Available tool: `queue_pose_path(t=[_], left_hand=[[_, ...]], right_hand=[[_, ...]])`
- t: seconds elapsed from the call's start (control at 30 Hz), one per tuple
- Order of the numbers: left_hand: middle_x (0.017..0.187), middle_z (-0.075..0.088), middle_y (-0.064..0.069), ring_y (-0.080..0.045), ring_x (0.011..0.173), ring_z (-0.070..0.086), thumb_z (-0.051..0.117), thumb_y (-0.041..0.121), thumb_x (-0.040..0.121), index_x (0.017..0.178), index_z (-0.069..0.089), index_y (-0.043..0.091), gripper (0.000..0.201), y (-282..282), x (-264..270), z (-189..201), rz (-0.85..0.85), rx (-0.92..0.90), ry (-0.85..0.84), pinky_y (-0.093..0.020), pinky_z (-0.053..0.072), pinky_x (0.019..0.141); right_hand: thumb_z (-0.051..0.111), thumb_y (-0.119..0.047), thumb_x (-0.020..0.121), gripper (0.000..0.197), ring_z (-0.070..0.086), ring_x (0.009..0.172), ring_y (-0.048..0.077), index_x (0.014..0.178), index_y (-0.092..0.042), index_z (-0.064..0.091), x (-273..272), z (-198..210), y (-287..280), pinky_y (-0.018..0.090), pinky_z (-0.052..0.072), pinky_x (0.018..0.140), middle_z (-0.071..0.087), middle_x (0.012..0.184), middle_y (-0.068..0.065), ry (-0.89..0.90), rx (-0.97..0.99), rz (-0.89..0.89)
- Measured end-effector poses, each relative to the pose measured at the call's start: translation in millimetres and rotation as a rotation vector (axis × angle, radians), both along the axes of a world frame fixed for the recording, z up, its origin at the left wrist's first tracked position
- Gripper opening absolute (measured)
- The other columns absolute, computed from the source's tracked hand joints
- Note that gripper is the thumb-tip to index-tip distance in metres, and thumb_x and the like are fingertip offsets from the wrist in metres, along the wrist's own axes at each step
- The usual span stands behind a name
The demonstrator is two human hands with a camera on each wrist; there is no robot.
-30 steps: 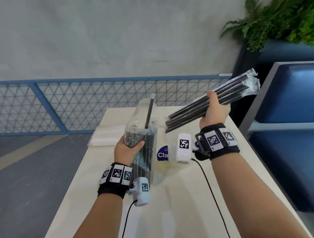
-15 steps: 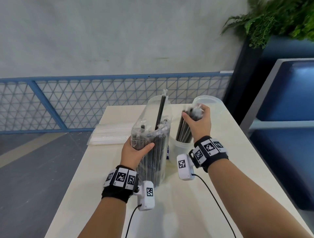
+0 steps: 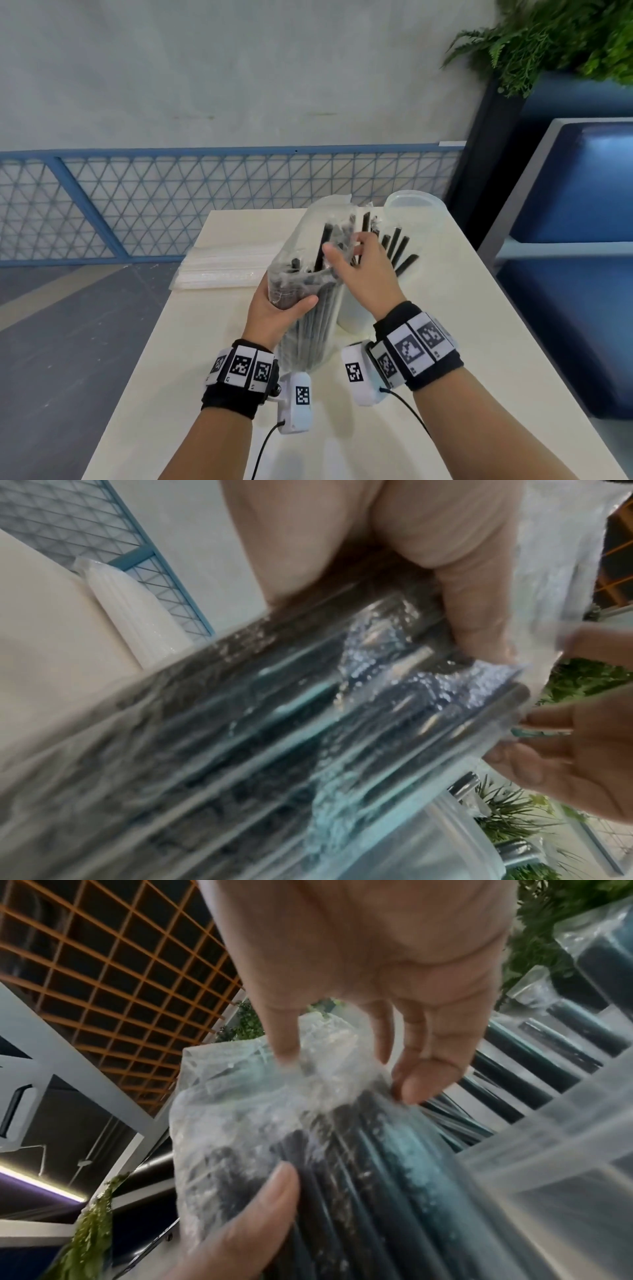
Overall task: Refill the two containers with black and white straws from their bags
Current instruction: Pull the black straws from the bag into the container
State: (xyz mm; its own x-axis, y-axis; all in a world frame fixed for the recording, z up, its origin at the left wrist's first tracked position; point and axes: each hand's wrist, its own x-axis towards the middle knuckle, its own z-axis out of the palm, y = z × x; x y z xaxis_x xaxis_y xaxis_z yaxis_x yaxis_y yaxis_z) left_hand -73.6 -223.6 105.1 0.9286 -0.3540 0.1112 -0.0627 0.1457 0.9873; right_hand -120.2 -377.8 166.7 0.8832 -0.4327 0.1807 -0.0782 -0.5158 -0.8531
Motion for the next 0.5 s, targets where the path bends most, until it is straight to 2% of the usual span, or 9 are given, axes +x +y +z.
queue_pose_path(t=[0.07,0.13,0.17,0.2,0.27,0.3,0.37,0.43,0.5], left_hand=[[0.11,0.066,-0.002,-0.014,0.103,0.065,0.085,0.009,0.056,0.115,0.051,0.025,0.069,1.7,-1.0,-0.1,-0.056,0.018,-0.003,-0.027,0.054,0.084],[0.106,0.063,0.004,-0.004,0.096,0.066,0.082,-0.003,0.058,0.11,0.046,0.032,0.072,3.2,-0.4,1.9,-0.083,0.022,-0.009,-0.02,0.053,0.078],[0.109,0.061,0.004,-0.002,0.097,0.065,0.082,-0.005,0.057,0.113,0.044,0.032,0.077,3.9,1.2,2.6,-0.08,0.026,-0.015,-0.019,0.053,0.078],[0.113,0.061,0.001,-0.006,0.101,0.064,0.084,-0.001,0.054,0.118,0.042,0.031,0.082,4.7,3.1,2.8,-0.077,0.035,-0.02,-0.023,0.053,0.08],[0.118,0.061,-0.006,-0.017,0.109,0.062,0.086,0.014,0.05,0.124,0.042,0.028,0.087,5.4,5.2,2.6,-0.074,0.072,-0.036,-0.034,0.052,0.088],[0.116,0.062,-0.005,-0.018,0.11,0.061,0.086,0.019,0.05,0.121,0.045,0.029,0.082,5.4,5.8,1.8,-0.058,0.098,-0.045,-0.035,0.051,0.09],[0.107,0.065,0.002,-0.016,0.105,0.063,0.085,0.015,0.056,0.109,0.052,0.032,0.066,4.1,6.3,0.1,0.002,0.144,-0.049,-0.035,0.051,0.092],[0.102,0.066,0.004,-0.013,0.101,0.064,0.082,0.005,0.064,0.107,0.054,0.029,0.057,3.5,5.6,-0.2,0.04,0.154,-0.045,-0.034,0.051,0.091],[0.102,0.067,0.002,-0.011,0.098,0.064,0.079,0.003,0.066,0.113,0.054,0.02,0.055,3.8,5.5,-0.4,0.054,0.144,-0.049,-0.03,0.052,0.088]], right_hand=[[0.061,-0.037,0.085,0.047,0.056,0.101,0.022,0.121,-0.011,0.045,1.8,-3.8,-0.3,0.028,0.043,0.083,0.057,0.109,0.006,0.039,0.007,0.019],[0.058,-0.022,0.088,0.033,0.062,0.091,0.026,0.118,-0.012,0.047,2.7,-7.6,1.6,0.042,0.051,0.084,0.061,0.098,0.003,0.032,0.103,0.043],[0.057,-0.015,0.088,0.03,0.063,0.087,0.026,0.117,-0.014,0.048,2.8,-9.1,2.4,0.047,0.053,0.083,0.061,0.093,0.001,0.029,0.17,0.058],[0.055,-0.008,0.088,0.032,0.063,0.085,0.024,0.118,-0.015,0.047,2.6,-10.8,3.2,0.047,0.054,0.081,0.061,0.09,-0.001,0.034,0.227,0.081],[0.054,0.004,0.083,0.044,0.06,0.084,0.02,0.123,-0.014,0.044,1.9,-13.1,5.2,0.038,0.055,0.078,0.06,0.095,-0.001,0.042,0.212,0.122],[0.056,0.006,0.08,0.051,0.057,0.088,0.018,0.126,-0.013,0.042,1.5,-13.7,6.4,0.035,0.053,0.081,0.056,0.103,0.001,0.033,0.116,0.108],[0.063,0.006,0.074,0.06,0.051,0.101,0.018,0.128,-0.011,0.041,-0.4,-15.4,9.5,0.032,0.047,0.094,0.045,0.118,0.007,-0.071,-0.106,0.011],[0.067,0.002,0.071,0.056,0.049,0.106,0.02,0.121,-0.013,0.047,-4.4,-11.6,12.5,0.031,0.044,0.097,0.044,0.118,0.007,-0.274,-0.236,-0.027],[0.063,-0.001,0.077,0.038,0.052,0.102,0.018,0.112,-0.013,0.054,-8.6,-4.1,16.7,0.027,0.044,0.093,0.05,0.11,0.003,-0.417,-0.323,0.039]])
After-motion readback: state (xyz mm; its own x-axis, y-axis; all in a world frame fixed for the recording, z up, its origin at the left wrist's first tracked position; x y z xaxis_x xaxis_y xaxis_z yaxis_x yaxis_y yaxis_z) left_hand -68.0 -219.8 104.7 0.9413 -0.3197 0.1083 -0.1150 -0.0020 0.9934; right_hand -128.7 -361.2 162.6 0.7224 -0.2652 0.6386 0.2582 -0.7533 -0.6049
